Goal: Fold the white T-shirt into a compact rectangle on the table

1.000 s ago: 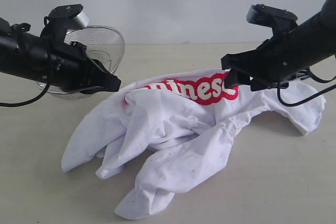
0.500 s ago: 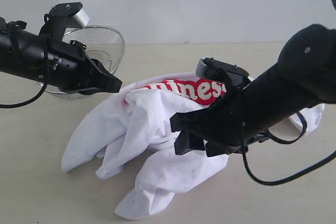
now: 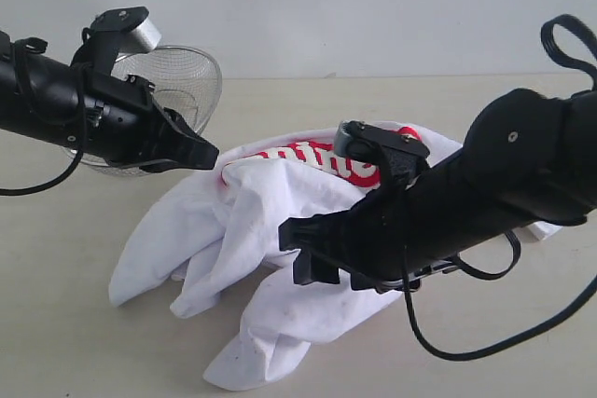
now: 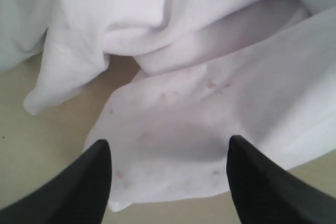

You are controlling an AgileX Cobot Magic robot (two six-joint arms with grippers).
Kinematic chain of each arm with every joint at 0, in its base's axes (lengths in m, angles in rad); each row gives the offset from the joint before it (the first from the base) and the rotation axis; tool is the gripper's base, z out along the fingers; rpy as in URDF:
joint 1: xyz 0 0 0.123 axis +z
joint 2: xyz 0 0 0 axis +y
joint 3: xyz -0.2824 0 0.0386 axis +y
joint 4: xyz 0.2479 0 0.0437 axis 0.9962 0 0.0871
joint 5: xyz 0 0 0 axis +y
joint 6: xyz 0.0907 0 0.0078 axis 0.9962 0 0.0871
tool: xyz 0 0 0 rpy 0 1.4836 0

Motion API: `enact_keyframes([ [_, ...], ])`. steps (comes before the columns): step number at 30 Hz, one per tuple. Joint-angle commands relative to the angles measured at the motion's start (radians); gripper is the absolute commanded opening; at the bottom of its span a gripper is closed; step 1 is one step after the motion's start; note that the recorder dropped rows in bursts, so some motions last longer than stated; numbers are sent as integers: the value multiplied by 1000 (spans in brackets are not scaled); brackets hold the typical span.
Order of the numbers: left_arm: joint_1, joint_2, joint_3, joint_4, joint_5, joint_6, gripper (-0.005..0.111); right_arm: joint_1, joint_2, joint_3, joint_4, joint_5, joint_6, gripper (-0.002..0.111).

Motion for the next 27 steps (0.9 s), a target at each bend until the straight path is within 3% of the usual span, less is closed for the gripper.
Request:
enact_keyframes([
  [1,2,-11,5,-3,6,7,4,4,2,5,-1,-55,23,58],
  [12,2,-11,5,-1,4,7,4,2,102,5,-3,-115,51,58],
  [14,2,-11,5,-3,4,7,4,2,105,5,-3,-130,51,55],
  [16,2,-11,5,-5,4,7,4,2,136,3,-28,-118,48,42],
  [22,2,-11,5,-5,2,7,4,2,196,1,-34,-92,32,39],
  [23,2,-11,5,-5,2,7,4,2,196,-2,-34,-92,23,33],
  [26,2,-11,5,-5,2,7,4,2,196,-4,-39,-82,-44,-1],
  [27,2,-11,5,-5,2,7,4,2,196,-4,-45,-80,-51,0],
])
